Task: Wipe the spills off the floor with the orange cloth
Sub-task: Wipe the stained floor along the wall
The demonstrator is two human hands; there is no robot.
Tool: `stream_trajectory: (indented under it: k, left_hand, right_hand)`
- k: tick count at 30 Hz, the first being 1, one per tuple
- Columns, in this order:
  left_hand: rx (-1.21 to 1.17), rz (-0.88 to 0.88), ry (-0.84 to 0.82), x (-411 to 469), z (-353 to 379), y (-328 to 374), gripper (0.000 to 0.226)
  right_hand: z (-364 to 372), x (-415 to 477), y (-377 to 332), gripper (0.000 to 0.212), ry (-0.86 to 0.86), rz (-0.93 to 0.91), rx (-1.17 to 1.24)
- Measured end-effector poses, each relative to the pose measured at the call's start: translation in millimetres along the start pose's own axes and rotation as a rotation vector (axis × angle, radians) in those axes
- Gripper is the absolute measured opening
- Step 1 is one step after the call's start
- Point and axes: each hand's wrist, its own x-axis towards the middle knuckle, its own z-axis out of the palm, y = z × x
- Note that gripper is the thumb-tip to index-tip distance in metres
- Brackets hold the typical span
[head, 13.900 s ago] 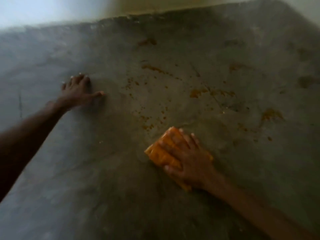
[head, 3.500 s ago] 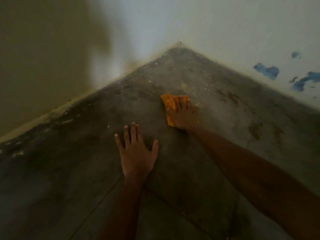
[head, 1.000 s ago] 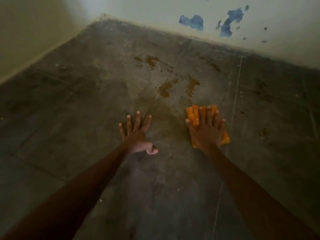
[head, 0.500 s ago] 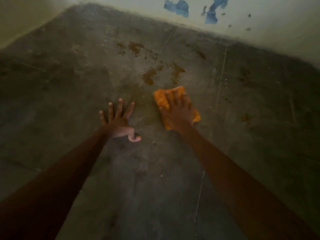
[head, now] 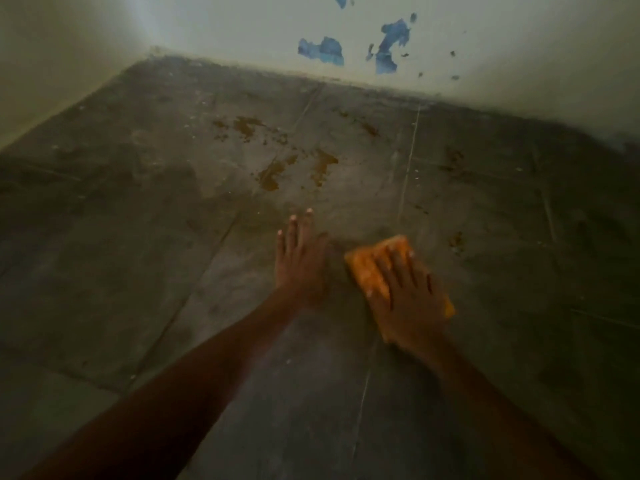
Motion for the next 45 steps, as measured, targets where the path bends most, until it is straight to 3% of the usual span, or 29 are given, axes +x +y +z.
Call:
stream_trajectory:
  k: [2, 4, 9, 12, 17, 19, 22, 25, 27, 30, 34, 36, 38, 41, 43, 45]
  left_hand:
    - [-0.133, 0.036, -0.041, 11.6, 8.8, 25.0, 0.102]
    - [-0.167, 0.094, -0.135, 28.6, 14.5, 45.6, 0.118]
    - [0.012, 0.165, -0.452, 61.3, 22.2, 71.5, 0.144]
    - [0.092, 0.176, -0.467, 61.7, 25.0, 72.8, 0.146]
    - [0.078, 0.177, -0.455, 61.8, 16.2, 78.0, 0.145]
    - [0.106, 0.179, -0.471, 60.9, 11.9, 80.7, 0.146]
    - [0.143, 0.186, -0.465, 61.1, 11.1, 82.8, 0.146]
    - [0.125, 0.153, -0.429, 59.7, 11.7, 83.7, 0.146]
    - [0.12, 0.161, -0.425, 59.3, 11.4, 86.0, 0.146]
    - [0.133, 0.167, -0.437, 60.1, 11.1, 84.0, 0.146]
    - [0.102, 0.169, -0.428, 61.4, 15.2, 79.9, 0.145]
    - [0.089, 0.162, -0.423, 61.5, 17.2, 78.6, 0.144]
    - [0.112, 0.171, -0.412, 61.0, 16.2, 80.0, 0.144]
    - [0.101, 0.155, -0.415, 57.9, 15.0, 84.7, 0.144]
    - [0.063, 0.135, -0.409, 56.9, 12.6, 87.7, 0.146]
    - [0.0, 0.121, -0.379, 51.9, 13.5, 85.9, 0.151]
  right_hand:
    - [-1.8, -65.9, 24.8, 0.065, 0.005, -0.004, 0.027]
    - [-10.1, -76.1, 53.8, 0.065, 0.017, 0.076, 0.024]
    - [-24.5, 73.5, 104.9, 0.069, 0.094, 0.356, 0.053]
    - [-34.3, 123.9, 122.5, 0.071, 0.043, 0.477, 0.125]
    - [-31.6, -10.2, 100.0, 0.068, 0.001, 0.141, 0.052]
    - [-44.4, -11.6, 141.6, 0.067, -0.023, 0.167, 0.07]
    - [-56.7, 61.6, 216.0, 0.07, 0.085, 0.479, 0.029]
    - [-62.2, 124.6, 211.0, 0.06, 0.186, 0.77, 0.028]
    - [-69.6, 140.3, 179.0, 0.06, 0.193, 0.726, 0.056]
    - [-46.6, 136.4, 144.4, 0.067, 0.037, 0.444, 0.074]
    - [-28.2, 26.2, 125.1, 0.067, 0.027, 0.028, 0.052]
    - [-26.6, 5.4, 162.6, 0.071, 0.016, 0.136, 0.006]
    - [-28.9, 40.2, 198.5, 0.075, 0.055, 0.413, -0.022]
    - [-45.4, 120.0, 184.6, 0.064, 0.173, 0.709, 0.162]
    - [-46.7, 149.9, 137.2, 0.05, 0.169, 0.575, 0.134]
    - [-35.0, 139.0, 83.7, 0.056, 0.076, 0.283, 0.099]
